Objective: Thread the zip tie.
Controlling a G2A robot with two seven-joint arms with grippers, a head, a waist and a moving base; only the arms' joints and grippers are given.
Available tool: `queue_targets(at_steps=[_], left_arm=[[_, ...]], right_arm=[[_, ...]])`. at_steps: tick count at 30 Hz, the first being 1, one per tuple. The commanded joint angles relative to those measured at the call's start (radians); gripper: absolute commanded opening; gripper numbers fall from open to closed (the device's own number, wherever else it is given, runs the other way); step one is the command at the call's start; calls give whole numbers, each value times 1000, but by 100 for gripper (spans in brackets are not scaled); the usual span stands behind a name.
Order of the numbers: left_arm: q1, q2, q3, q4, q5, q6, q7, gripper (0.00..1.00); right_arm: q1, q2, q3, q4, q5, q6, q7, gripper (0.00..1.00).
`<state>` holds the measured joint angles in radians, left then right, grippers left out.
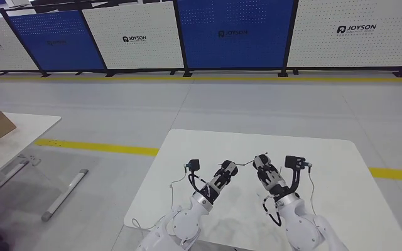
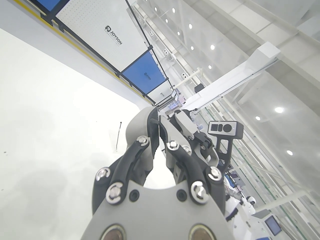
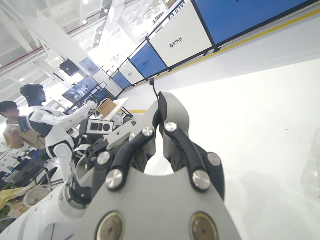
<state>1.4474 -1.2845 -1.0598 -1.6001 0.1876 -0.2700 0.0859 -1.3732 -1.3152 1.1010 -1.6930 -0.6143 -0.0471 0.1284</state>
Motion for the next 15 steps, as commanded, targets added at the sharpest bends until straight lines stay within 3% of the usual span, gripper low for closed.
queue_targets(at_steps=[1, 15], left_arm=[[0, 0, 0, 0, 0, 0, 0, 0], [0, 0, 0, 0, 0, 0, 0, 0]], right_arm=[[1, -1, -2, 3, -3, 1, 3, 0], [5, -7, -9, 10, -15, 3, 6, 0]])
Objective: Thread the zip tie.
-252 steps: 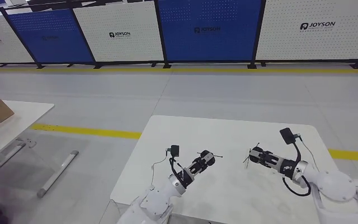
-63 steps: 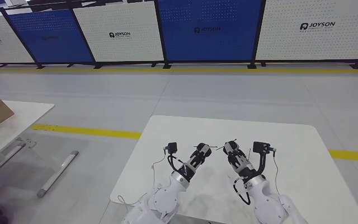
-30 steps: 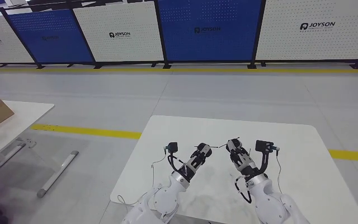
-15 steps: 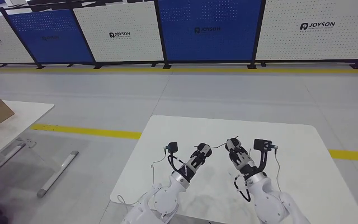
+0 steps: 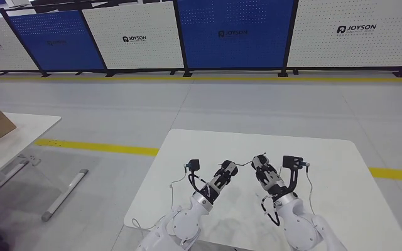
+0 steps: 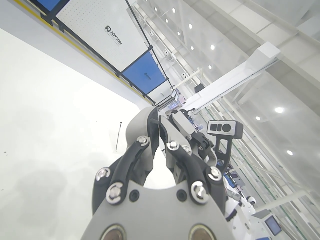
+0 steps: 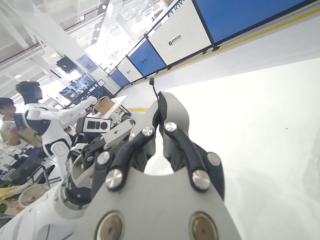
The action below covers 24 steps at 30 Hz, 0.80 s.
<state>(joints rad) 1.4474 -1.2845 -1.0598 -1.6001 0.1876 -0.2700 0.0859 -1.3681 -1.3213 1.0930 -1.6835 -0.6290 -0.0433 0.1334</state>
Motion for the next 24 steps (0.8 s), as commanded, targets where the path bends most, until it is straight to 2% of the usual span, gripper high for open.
queue_targets(at_steps=[1, 24], left_arm=[[0, 0, 0, 0, 0, 0, 0, 0], [0, 0, 0, 0, 0, 0, 0, 0]], right_arm=[[0, -1, -2, 2, 1, -2, 3, 0], [-13, -6, 18, -1, 24, -14, -6, 0]])
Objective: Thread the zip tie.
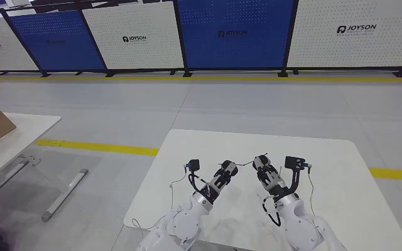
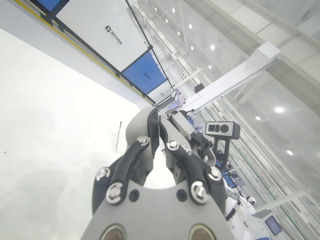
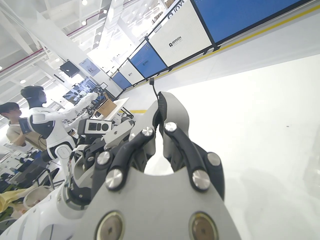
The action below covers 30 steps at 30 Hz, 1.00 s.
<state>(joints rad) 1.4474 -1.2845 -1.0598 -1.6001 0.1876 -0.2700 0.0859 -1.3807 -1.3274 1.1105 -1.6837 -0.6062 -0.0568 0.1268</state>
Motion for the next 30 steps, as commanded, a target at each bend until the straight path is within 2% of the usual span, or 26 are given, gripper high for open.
queue_targets(at_steps=[1, 11, 30], left_arm=[[0, 0, 0, 0, 0, 0, 0, 0], [0, 0, 0, 0, 0, 0, 0, 0], [0, 0, 0, 0, 0, 0, 0, 0]], right_arm=[[0, -1, 1, -1, 2, 0, 1, 0], [-8, 0, 13, -17, -7, 3, 11, 0], [7, -5, 6, 1, -8, 1, 35, 0]])
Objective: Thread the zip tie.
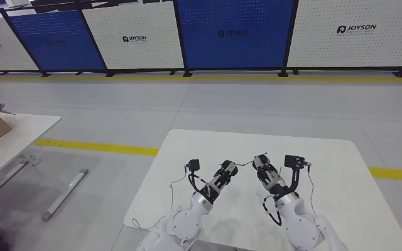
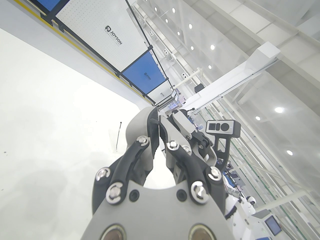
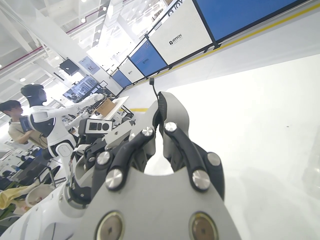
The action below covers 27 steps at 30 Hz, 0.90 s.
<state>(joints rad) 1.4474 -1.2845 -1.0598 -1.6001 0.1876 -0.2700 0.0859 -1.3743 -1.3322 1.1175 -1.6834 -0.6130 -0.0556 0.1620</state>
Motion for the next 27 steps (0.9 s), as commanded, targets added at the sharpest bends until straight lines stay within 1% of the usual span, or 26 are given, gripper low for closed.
queue_targets(at_steps=[1, 16, 27], left_arm=[[0, 0, 0, 0, 0, 0, 0, 0], [0, 0, 0, 0, 0, 0, 0, 0], [0, 0, 0, 0, 0, 0, 0, 0]], right_arm=[[1, -1, -4, 2, -2, 0, 1, 0], [-3, -4, -7, 0, 3, -14, 4, 0], [6, -10, -27, 21, 25, -14, 19, 0]])
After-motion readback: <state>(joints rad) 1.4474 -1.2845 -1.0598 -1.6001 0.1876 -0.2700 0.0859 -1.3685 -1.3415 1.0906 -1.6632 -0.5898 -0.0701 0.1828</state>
